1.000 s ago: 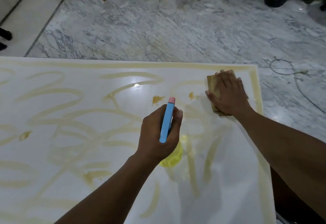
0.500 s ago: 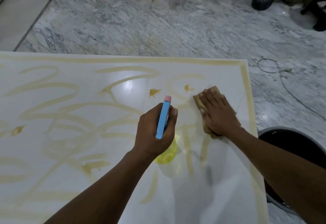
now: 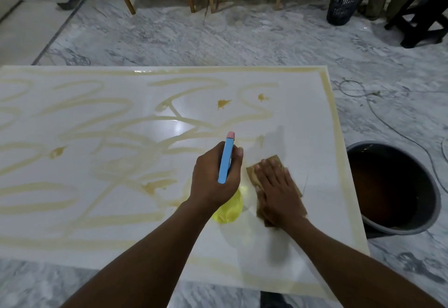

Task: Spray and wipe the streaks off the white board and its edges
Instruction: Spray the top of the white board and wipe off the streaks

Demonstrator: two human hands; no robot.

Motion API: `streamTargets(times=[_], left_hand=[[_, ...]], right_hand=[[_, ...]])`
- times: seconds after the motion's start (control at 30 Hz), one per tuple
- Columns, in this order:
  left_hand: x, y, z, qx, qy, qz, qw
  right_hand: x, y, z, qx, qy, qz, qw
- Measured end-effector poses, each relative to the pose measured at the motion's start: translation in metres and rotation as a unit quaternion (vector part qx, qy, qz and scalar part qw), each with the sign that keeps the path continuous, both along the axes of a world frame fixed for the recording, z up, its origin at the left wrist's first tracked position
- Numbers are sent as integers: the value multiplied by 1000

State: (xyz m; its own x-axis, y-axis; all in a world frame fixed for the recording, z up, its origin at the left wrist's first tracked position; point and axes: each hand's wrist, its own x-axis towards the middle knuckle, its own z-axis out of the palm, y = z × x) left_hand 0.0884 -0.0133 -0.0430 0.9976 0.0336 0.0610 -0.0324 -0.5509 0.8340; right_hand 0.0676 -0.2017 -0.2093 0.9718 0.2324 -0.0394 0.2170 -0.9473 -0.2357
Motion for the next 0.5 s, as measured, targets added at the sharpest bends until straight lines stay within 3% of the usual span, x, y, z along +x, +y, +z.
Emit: streamTargets(times=[0.1,0.17,0.2,0.27,0.3,0.33,0.37,0.43,0.5], left_hand=[[-23,9,2,-8,2,1,1000],[-32,12,4,-16,-2,1,1000],[-34,13,6,-20,-5,3,1000],[-31,14,8,-24,-9,7,1000],[-28,14,9,-24,-11,9,1000],[-23,13,11,-25,-12,12,1000],[-16,11,12,-29,-13,14,999],[0,7,16,-39,-16,17,999],[20,1,22,-36,-20,20,999]], right_hand=[[-29,16,5,97,-9,-33,995],[-30,28,36,275,37,-160,947],[-25,30,55,385,76,-260,882],[-7,22,86,615,146,-418,652],[-1,11,97,703,184,-435,531],[5,-1,105,775,223,-404,431],[11,-10,111,823,243,-364,362],[27,-22,112,868,273,-297,290],[52,-28,113,873,294,-265,285]])
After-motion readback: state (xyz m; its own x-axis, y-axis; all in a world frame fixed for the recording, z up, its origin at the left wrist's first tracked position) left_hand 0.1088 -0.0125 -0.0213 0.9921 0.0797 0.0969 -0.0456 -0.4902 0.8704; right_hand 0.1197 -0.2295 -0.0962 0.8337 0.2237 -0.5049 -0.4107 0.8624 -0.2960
